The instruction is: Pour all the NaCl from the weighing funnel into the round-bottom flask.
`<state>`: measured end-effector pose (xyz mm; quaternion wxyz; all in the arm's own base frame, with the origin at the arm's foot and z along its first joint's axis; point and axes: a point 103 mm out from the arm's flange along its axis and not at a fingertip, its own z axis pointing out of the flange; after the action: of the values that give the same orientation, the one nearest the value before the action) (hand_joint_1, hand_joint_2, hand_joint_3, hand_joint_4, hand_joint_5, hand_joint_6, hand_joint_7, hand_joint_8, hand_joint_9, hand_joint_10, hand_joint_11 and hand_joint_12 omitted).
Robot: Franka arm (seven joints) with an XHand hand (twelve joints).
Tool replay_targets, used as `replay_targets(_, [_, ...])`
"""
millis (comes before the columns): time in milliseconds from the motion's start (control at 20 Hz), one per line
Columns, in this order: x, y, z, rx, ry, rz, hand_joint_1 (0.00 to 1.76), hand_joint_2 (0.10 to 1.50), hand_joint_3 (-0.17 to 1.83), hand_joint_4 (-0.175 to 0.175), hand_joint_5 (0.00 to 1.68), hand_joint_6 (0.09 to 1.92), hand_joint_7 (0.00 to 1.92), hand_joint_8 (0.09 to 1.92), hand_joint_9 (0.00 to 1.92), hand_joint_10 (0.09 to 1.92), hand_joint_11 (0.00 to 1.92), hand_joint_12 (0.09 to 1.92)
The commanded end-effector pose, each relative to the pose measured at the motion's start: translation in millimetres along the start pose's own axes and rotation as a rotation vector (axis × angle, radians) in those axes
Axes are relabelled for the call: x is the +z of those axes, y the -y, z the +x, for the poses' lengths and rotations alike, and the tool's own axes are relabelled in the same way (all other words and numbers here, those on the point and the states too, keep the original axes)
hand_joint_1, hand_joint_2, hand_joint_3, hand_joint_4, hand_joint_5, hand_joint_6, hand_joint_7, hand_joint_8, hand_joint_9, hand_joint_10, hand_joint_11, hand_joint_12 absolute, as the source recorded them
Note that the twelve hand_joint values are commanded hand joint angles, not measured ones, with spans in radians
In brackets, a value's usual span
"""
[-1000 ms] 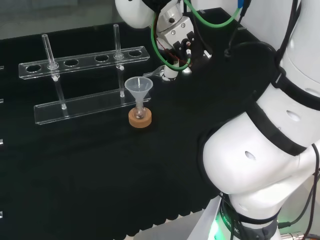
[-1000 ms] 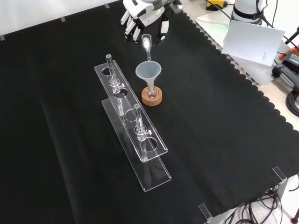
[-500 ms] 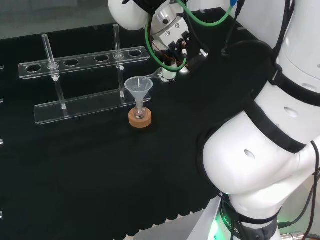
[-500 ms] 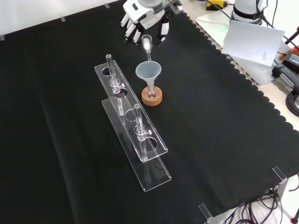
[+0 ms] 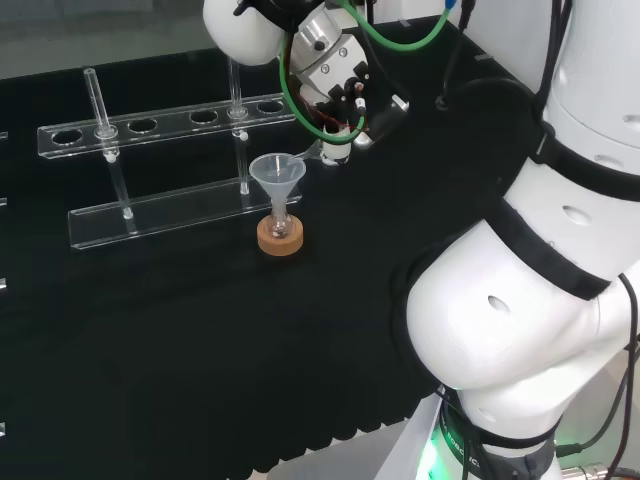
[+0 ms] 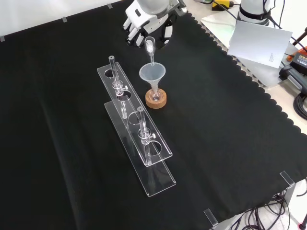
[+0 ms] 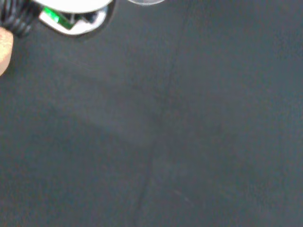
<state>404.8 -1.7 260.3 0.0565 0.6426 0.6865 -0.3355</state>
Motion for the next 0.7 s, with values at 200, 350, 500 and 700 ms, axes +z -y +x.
replay_targets(200, [-14.8,2.8,5.6,0.028,0.136,0.012,1.11,0.65,0.69,0.175,1.24,0.74,0.59,0.66,0.96,0.47,0.63,1.24])
replay_targets(350, [-18.7,3.7,7.2,0.041,0.159,0.014,1.11,0.65,0.69,0.175,1.24,0.74,0.59,0.66,0.96,0.47,0.63,1.24])
replay_targets(500, [-23.9,4.9,9.8,0.048,0.190,0.008,1.11,0.65,0.69,0.175,1.24,0.74,0.59,0.66,0.96,0.47,0.63,1.24])
replay_targets(700, [-23.2,4.3,10.8,0.043,0.186,0.016,1.11,0.65,0.69,0.175,1.24,0.74,0.59,0.66,0.96,0.47,0.63,1.24])
